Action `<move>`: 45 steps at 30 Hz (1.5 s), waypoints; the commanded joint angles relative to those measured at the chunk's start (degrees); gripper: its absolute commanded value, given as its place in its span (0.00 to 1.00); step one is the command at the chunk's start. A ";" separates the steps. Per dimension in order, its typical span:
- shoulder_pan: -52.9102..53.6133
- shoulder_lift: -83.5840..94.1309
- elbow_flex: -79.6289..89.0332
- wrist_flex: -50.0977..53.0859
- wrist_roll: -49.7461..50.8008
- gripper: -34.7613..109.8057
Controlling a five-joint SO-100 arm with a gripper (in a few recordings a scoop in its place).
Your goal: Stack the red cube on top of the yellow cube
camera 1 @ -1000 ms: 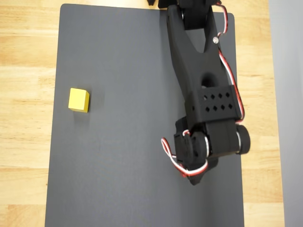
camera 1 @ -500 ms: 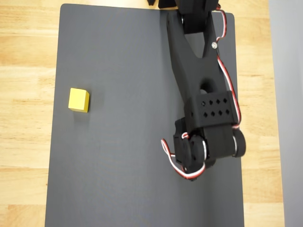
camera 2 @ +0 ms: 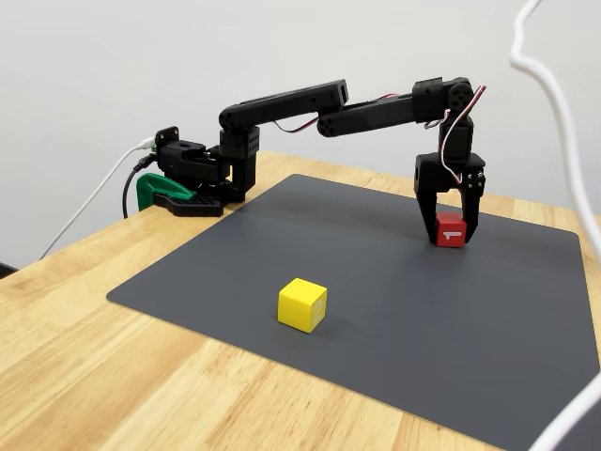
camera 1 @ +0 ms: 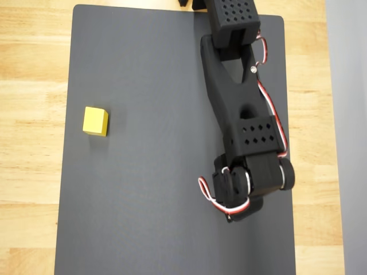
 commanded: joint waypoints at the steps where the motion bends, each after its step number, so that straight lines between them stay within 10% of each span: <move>1: -0.88 1.05 -2.64 17.05 -0.97 0.32; 29: 2.81 22.32 19.34 17.05 -0.79 0.28; 45: 2.11 52.91 62.40 2.81 1.49 0.28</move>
